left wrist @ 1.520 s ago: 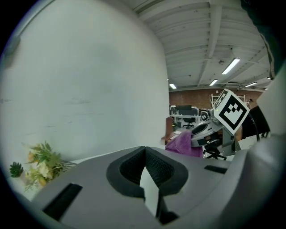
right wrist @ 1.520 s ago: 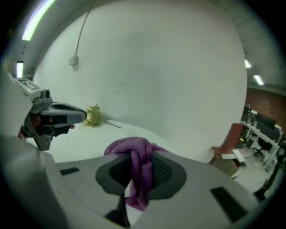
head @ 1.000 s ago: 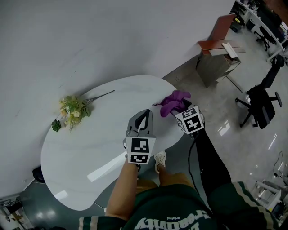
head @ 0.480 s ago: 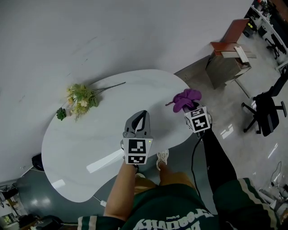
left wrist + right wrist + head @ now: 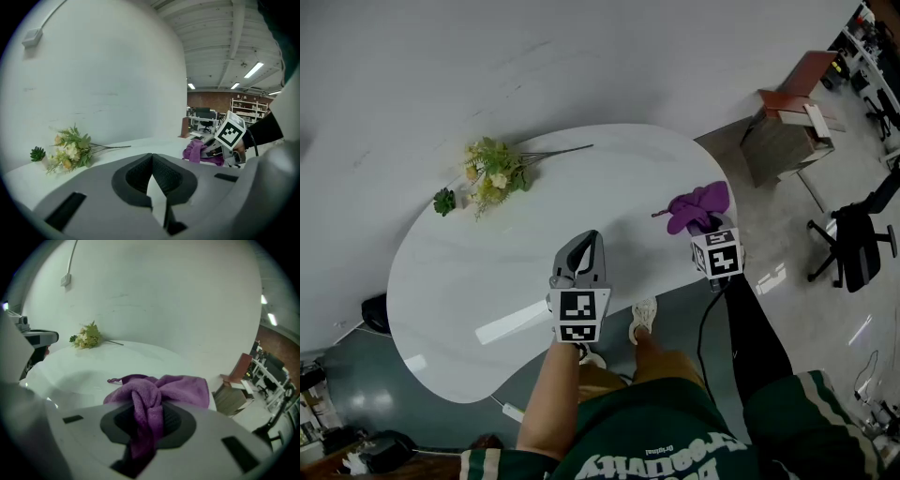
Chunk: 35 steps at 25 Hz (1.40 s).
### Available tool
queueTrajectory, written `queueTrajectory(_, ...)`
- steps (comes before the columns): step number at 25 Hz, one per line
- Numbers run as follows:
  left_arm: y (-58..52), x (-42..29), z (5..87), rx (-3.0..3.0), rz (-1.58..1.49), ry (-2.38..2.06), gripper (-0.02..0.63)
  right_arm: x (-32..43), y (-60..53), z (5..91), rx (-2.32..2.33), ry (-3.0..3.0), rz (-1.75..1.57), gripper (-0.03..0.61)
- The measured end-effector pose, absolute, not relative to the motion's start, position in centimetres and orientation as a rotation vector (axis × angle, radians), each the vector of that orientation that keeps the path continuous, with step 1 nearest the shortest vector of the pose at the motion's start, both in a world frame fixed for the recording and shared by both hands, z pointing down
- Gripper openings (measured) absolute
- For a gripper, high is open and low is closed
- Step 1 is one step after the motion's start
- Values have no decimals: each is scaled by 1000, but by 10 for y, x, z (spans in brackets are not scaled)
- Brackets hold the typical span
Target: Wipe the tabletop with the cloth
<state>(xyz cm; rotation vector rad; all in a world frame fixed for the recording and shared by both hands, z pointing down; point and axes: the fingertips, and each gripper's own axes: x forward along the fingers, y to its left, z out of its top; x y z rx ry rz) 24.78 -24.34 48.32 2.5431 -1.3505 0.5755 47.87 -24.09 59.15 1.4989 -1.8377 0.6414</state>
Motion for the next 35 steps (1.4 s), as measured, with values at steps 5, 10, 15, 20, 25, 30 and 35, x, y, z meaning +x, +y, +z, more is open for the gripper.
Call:
queueTrajectory(5,-228,195,476,2559,546,-1363,0,440,-225,591,1525,-1820,657,78)
queueTrajectory(10,-211,131,469,2561,517,-1381,0,391,-212,591,1569,-1792,678,78)
queueTrajectory(15,-189,75,471,2605,511,-1333,0,340,-205,590,1599,-1763,663,78)
queueTrajectory(20,-179,17,471,2572,487,-1369,0,290,-198,592,1637,-1745,671,78)
queueTrajectory(25,-170,-16,466,2549,474,-1394,0,248,-190,592,1596,-1754,692,80)
queueTrajectory(30,-169,-31,466,2491,465,-1445,0,212,-183,593,1536,-1784,690,81)
queueTrajectory(35,-174,-23,471,2455,491,-1478,0,207,-184,591,1474,-1841,672,83)
